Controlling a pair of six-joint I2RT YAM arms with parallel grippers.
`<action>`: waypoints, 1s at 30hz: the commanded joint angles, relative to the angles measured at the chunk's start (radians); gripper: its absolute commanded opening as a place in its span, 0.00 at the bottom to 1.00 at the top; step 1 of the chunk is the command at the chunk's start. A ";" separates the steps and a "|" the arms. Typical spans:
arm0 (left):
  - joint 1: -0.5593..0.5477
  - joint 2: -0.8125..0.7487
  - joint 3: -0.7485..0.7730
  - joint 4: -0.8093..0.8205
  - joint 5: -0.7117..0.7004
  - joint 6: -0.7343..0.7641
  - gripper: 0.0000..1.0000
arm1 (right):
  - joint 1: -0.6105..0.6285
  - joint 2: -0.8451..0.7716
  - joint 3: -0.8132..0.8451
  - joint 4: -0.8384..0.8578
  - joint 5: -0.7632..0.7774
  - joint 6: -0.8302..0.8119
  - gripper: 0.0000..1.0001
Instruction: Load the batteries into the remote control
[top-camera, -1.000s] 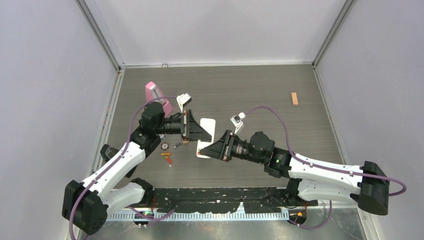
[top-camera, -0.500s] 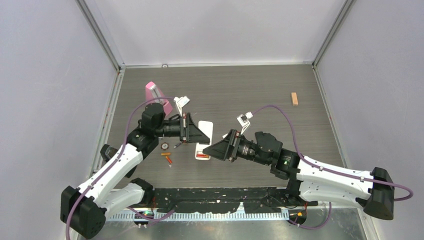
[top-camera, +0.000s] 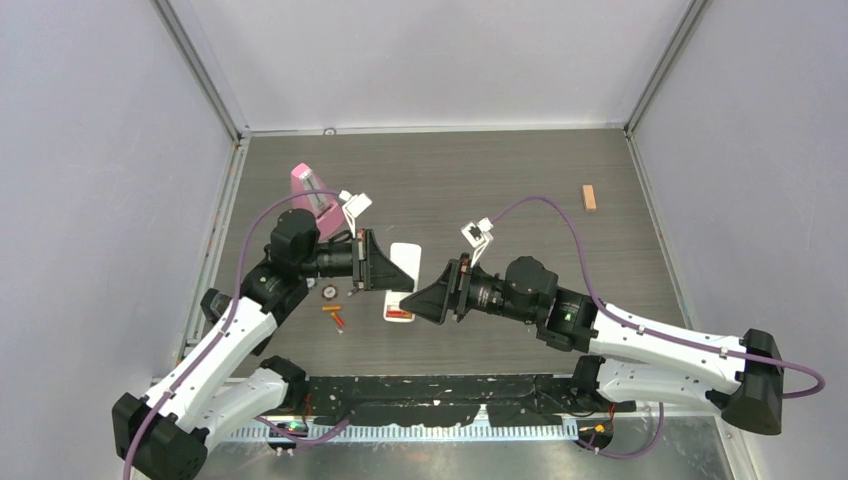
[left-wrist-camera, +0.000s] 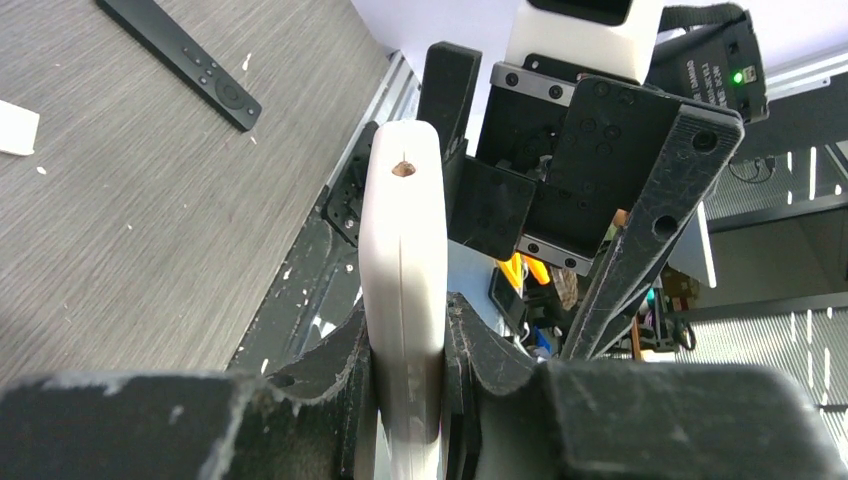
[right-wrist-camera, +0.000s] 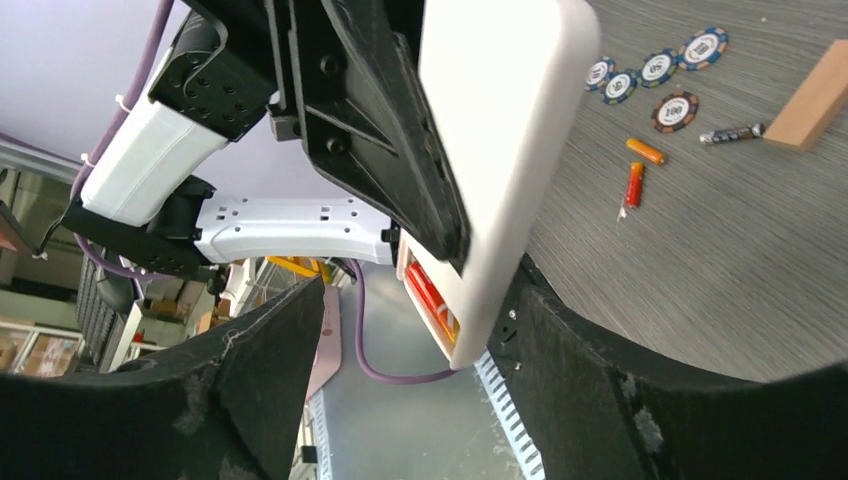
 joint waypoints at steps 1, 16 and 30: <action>0.005 -0.022 0.044 0.064 0.053 0.012 0.00 | -0.002 0.047 0.089 0.003 -0.086 -0.109 0.72; 0.006 -0.044 -0.069 0.469 0.066 -0.352 0.00 | -0.009 0.075 0.066 0.196 -0.158 -0.053 0.41; 0.005 -0.131 -0.120 0.475 -0.067 -0.387 0.00 | -0.011 0.053 -0.016 0.370 -0.076 0.072 0.44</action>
